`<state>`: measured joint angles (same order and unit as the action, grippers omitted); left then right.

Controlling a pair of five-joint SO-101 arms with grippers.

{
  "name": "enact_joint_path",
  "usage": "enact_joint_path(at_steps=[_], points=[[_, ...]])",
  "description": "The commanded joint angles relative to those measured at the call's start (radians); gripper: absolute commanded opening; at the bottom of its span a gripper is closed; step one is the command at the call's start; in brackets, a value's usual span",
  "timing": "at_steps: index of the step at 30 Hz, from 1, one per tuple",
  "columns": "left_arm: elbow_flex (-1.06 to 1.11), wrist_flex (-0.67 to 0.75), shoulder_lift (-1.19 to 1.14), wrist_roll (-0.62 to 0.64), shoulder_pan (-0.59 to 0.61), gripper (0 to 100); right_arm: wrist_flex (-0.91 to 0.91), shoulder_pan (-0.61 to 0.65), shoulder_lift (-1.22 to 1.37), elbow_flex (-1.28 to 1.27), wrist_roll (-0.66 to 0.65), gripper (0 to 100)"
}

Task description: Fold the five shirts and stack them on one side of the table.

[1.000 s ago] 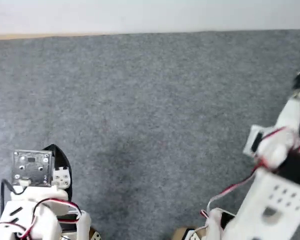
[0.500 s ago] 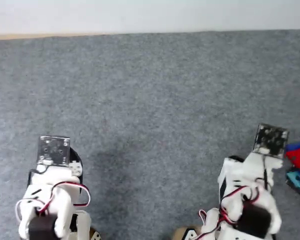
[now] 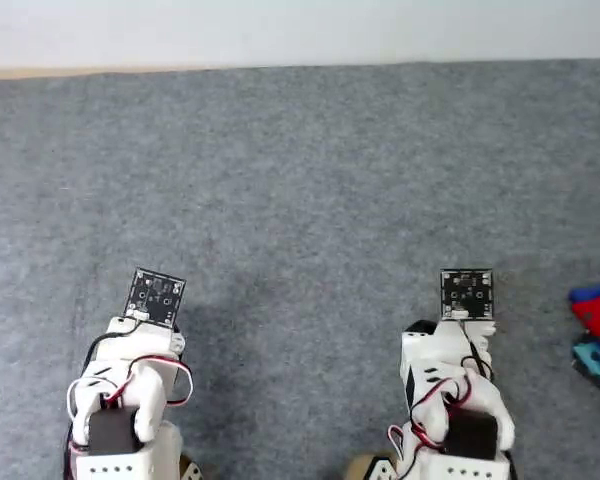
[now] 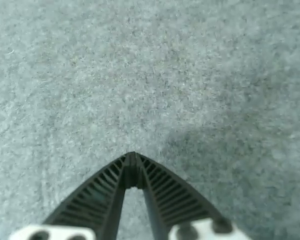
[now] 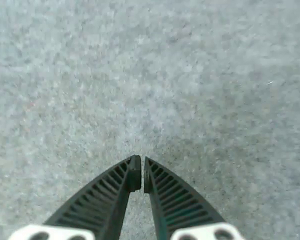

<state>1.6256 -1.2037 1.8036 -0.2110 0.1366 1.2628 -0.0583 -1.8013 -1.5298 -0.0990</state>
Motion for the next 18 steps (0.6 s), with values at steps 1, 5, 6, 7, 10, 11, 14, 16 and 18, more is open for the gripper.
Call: enact_joint_path(at_steps=[1,5,6,7,10,11,14,16,18], points=[[0.031,0.068,0.014,-0.011,-0.003,0,-0.027,0.008,-0.010,-0.049,-0.015,1.0],[0.058,0.080,0.014,0.083,-0.006,0,-0.042,0.007,-0.012,-0.130,-0.015,1.0],[0.058,0.078,0.014,0.112,-0.006,0,-0.054,0.002,-0.013,-0.144,-0.015,1.0],[0.058,0.077,0.014,0.141,-0.006,0,-0.058,0.002,-0.013,-0.153,-0.015,1.0],[0.058,0.075,0.012,0.230,0.000,0,-0.031,0.007,-0.012,-0.153,-0.015,1.0],[0.058,0.075,0.012,0.252,0.000,0,-0.019,0.007,-0.012,-0.153,-0.014,1.0],[0.058,0.075,0.011,0.282,0.000,0,0.013,0.004,-0.012,-0.153,-0.009,1.0],[0.058,0.075,0.009,0.281,-0.006,0,0.048,0.005,-0.012,-0.153,-0.009,1.0],[0.058,0.068,0.008,0.284,-0.006,0,0.047,0.002,-0.012,-0.153,-0.008,1.0]])
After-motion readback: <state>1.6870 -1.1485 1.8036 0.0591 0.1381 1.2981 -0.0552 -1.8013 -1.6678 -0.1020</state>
